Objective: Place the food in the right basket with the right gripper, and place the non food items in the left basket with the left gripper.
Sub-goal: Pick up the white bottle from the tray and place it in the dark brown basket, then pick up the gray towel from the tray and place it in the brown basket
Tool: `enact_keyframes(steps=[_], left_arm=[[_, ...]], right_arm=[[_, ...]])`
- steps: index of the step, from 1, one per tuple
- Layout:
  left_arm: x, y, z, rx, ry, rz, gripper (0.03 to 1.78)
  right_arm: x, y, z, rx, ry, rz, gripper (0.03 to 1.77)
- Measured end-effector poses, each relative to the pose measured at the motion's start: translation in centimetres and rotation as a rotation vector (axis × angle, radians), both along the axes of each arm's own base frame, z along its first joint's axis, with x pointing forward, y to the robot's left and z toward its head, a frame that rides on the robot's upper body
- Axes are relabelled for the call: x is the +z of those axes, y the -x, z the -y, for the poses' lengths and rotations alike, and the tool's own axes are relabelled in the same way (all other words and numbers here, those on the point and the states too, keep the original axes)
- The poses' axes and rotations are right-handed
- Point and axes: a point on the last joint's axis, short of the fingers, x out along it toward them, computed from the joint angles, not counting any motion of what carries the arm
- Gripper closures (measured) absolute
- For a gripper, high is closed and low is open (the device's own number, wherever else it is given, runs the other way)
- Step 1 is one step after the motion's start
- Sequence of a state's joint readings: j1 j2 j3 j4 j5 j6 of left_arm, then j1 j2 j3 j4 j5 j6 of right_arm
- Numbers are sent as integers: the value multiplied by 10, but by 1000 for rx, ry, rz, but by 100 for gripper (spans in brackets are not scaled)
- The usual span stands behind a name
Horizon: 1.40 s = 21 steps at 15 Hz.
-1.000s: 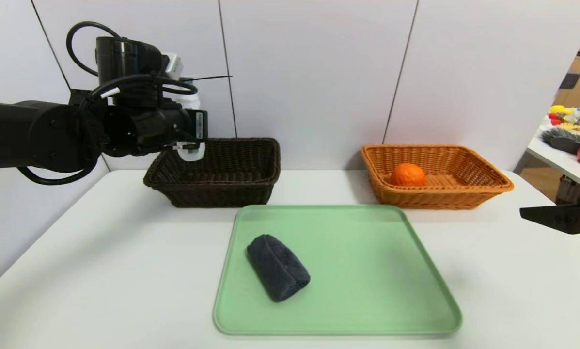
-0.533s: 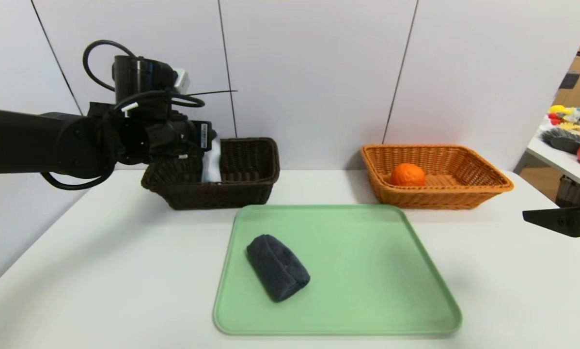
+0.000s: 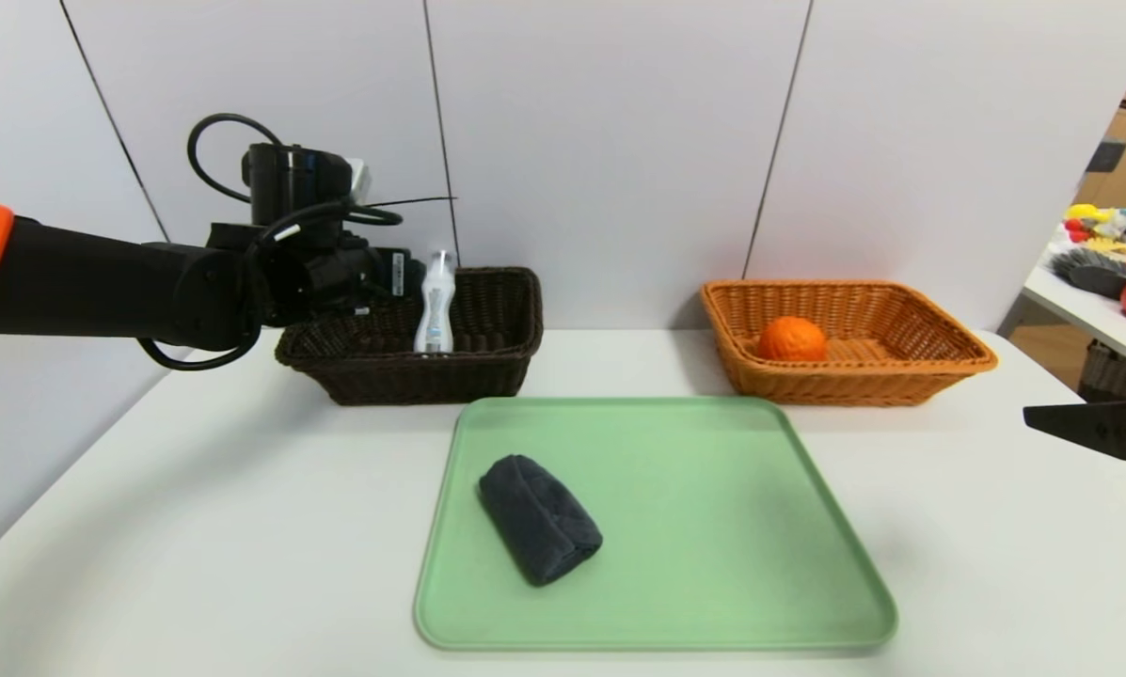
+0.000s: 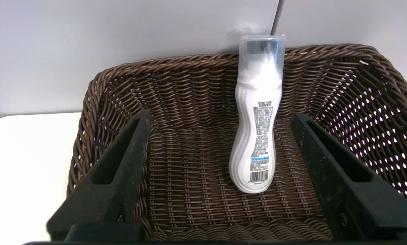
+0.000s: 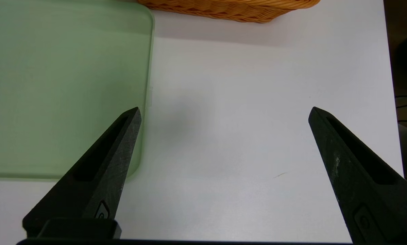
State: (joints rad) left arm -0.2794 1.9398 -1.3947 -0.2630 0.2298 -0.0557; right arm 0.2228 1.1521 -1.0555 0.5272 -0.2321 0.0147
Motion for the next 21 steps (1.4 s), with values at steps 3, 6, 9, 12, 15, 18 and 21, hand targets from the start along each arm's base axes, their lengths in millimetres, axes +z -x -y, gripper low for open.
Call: enact_keyframes(steps=[3, 6, 9, 12, 15, 18, 21], left_arm=[[1, -1, 0, 0, 1, 6, 27], [22, 6, 4, -13, 17, 61, 21], [55, 37, 20, -78, 19, 73, 18], [81, 83, 27, -141, -8, -12, 16], [91, 139, 38, -215, -51, -143, 14], [89, 174, 42, -196, 33, -294, 14], [78, 187, 43, -138, 120, -431, 13]], right_arm=[[1, 0, 0, 0, -2, 6, 10], [1, 0, 0, -3, -4, 8, 10], [0, 2, 1, -3, -3, 5, 10], [1, 6, 1, -4, -4, 13, 10], [-1, 7, 2, -5, -6, 12, 10], [-5, 9, 2, -4, -5, 3, 10], [-7, 10, 2, -3, -4, -3, 10]])
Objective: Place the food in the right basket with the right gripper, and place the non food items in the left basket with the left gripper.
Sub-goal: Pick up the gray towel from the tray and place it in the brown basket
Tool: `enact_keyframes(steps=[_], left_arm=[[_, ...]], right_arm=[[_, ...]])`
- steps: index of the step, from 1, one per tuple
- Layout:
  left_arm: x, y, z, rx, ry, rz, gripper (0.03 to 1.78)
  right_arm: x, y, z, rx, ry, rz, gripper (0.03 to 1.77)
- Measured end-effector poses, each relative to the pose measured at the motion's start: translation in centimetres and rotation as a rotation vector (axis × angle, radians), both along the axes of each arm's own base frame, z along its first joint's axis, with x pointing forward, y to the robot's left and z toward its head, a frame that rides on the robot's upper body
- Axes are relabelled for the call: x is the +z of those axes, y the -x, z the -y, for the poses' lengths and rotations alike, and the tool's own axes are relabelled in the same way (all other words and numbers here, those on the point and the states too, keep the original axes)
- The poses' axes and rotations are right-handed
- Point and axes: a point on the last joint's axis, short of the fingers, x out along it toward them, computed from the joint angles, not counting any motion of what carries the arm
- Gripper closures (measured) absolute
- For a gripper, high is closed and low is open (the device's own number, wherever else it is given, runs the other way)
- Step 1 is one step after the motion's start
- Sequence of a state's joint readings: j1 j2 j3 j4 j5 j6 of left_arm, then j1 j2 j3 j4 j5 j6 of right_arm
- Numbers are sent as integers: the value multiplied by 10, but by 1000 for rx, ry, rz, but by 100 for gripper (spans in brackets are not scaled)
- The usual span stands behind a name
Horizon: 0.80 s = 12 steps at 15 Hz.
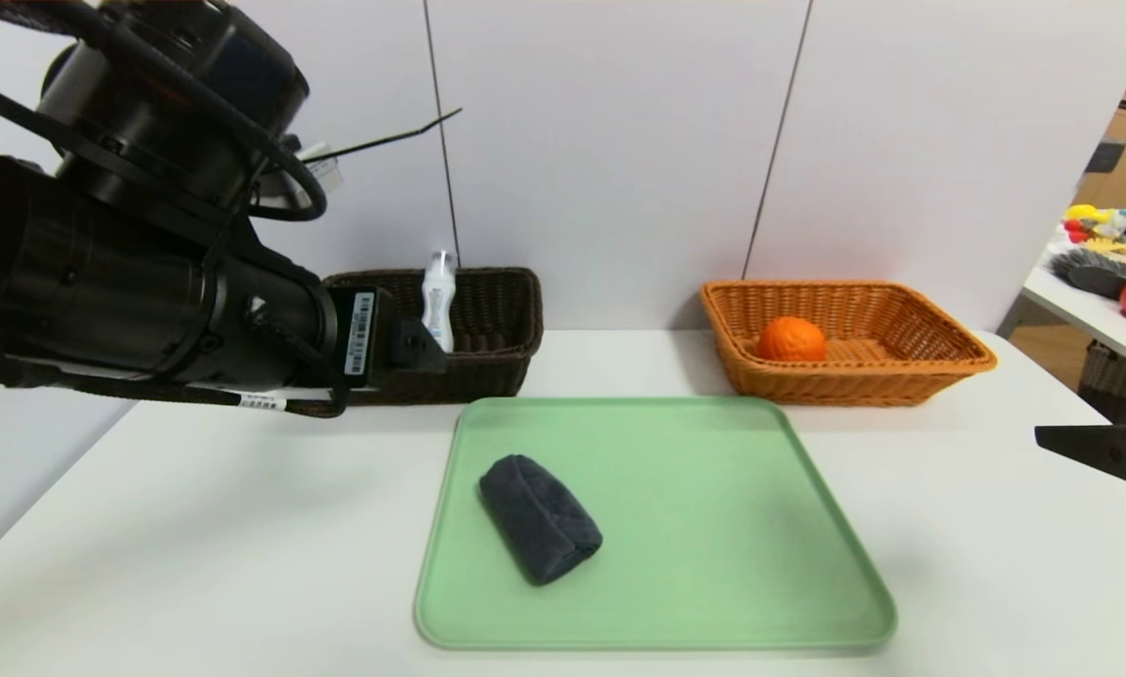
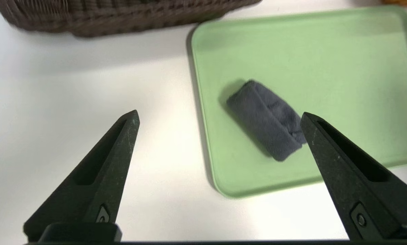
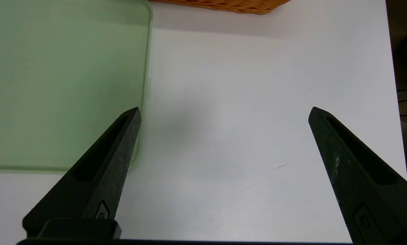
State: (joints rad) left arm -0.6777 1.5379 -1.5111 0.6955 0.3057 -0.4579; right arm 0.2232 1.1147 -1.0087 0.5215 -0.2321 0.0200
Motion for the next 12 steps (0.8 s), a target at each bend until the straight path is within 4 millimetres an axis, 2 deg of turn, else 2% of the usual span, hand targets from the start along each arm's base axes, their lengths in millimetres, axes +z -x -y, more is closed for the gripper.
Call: enact_keyframes(steps=[4, 8, 12], left_arm=[[-20, -3, 16, 43, 34, -135, 12], [-44, -15, 51, 78, 60, -238, 12], [-58, -23, 84, 90, 83, -317, 12]], right_arm=[[-3, 1, -1, 7, 2, -9, 10], [-9, 5, 0, 8, 6, -25, 10], [-14, 9, 1, 8, 7, -34, 10]])
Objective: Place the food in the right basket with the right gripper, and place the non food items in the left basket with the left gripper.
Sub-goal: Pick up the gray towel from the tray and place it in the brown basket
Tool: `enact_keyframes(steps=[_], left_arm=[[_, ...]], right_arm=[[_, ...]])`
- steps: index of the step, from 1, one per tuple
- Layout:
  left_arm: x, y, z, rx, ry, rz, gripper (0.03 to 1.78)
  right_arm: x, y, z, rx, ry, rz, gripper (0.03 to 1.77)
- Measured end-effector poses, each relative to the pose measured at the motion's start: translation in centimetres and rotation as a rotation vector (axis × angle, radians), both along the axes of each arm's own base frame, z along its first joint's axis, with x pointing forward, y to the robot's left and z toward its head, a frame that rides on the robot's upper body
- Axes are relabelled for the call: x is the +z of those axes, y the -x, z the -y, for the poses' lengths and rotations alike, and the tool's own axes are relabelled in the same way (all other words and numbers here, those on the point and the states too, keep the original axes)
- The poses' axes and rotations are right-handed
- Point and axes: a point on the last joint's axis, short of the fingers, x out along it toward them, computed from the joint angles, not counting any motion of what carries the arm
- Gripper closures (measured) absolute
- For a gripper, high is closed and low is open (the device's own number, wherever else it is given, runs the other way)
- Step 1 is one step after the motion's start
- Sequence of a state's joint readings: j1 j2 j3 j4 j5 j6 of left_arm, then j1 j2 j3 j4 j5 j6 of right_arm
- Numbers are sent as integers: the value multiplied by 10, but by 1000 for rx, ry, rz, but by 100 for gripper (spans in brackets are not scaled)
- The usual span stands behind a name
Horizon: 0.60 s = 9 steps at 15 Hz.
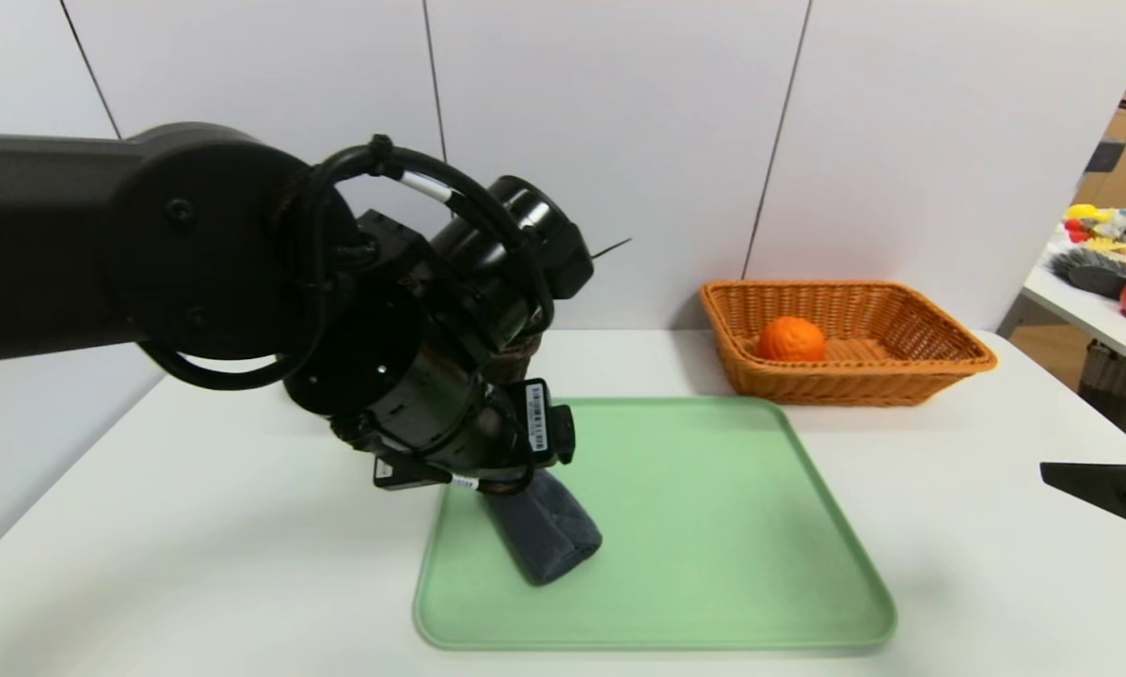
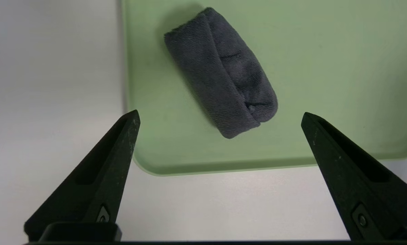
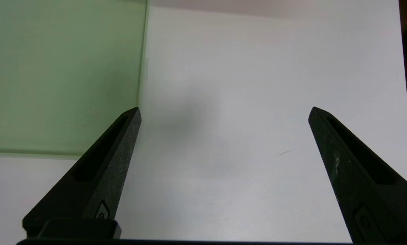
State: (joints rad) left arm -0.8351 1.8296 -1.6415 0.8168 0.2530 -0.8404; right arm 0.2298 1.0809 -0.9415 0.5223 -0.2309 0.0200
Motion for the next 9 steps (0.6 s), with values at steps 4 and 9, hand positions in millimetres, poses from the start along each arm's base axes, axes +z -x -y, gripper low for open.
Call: enact_keyframes(steps=[4, 9], left_arm=[[-11, -9, 16, 27, 26, -91, 12], [-29, -18, 26, 55, 7, -129, 12]], right_arm=[[-5, 2, 1, 0, 1, -10, 10], [-6, 2, 1, 2, -5, -14, 10]])
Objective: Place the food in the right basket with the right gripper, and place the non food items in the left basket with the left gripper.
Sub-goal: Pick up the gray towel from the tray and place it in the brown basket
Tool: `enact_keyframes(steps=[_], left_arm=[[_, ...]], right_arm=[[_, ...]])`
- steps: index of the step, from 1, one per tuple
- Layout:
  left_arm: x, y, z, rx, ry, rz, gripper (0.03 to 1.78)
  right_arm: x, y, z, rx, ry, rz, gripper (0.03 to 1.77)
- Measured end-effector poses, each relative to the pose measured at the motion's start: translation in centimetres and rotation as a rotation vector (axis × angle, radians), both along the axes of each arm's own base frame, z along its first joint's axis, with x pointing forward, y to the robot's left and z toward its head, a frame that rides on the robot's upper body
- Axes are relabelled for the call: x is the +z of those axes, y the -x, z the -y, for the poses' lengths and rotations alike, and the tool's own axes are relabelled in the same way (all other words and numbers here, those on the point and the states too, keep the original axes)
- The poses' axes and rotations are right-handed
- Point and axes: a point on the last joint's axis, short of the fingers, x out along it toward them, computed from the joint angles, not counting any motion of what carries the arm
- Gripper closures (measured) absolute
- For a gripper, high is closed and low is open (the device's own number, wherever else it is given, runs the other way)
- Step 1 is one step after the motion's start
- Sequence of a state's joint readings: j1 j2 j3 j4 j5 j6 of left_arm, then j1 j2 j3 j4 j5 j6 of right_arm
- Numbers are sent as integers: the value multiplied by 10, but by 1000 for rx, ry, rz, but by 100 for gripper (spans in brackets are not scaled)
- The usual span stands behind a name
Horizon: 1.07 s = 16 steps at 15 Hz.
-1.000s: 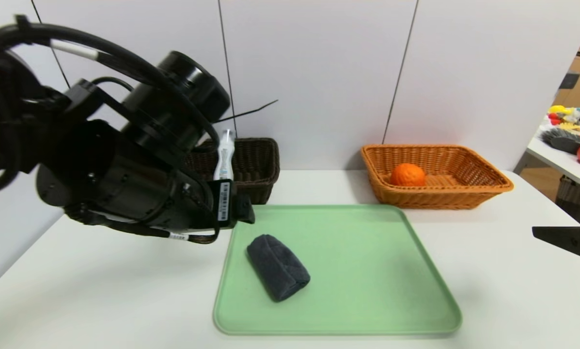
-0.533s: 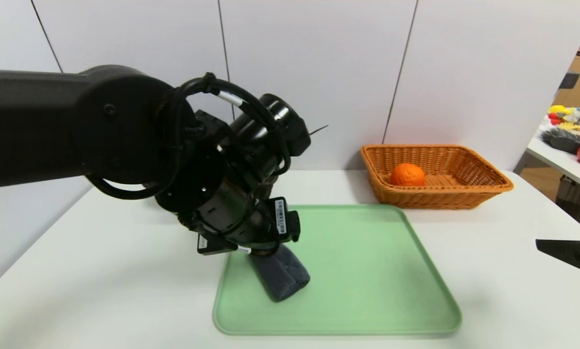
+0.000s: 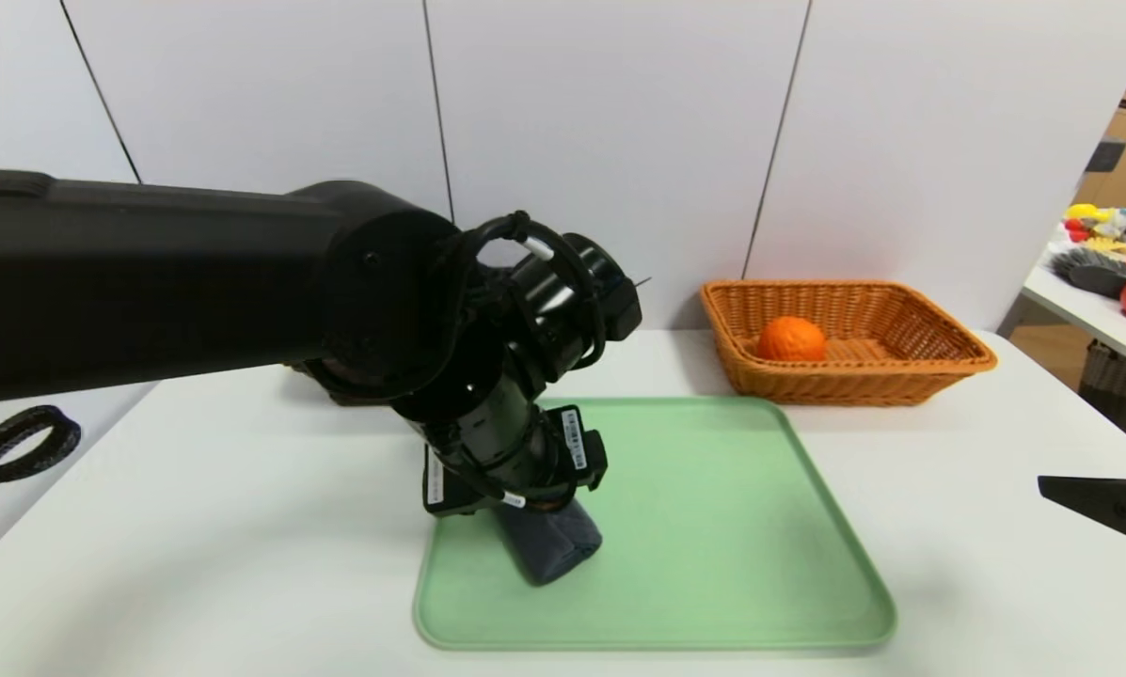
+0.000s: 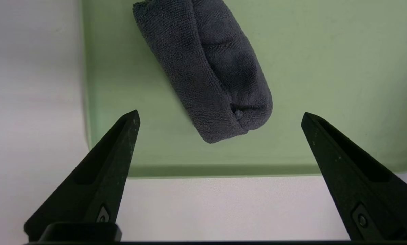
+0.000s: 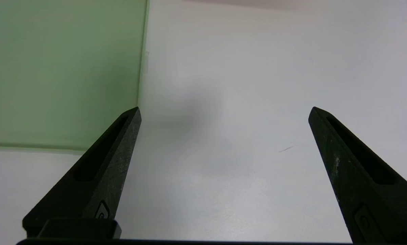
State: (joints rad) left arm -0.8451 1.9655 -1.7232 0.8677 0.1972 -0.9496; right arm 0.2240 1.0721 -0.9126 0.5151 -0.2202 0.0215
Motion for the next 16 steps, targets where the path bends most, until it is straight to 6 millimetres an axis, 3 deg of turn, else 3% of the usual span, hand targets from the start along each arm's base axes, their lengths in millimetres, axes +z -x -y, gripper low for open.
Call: enact_keyframes(steps=[12, 16], left_arm=[[-44, -30, 10, 105, -32, -78, 12], [-47, -37, 15, 113, -27, -76, 12]], right_arm=[[-2, 2, 0, 3, 0, -5, 10], [-6, 4, 1, 5, 0, -17, 10]])
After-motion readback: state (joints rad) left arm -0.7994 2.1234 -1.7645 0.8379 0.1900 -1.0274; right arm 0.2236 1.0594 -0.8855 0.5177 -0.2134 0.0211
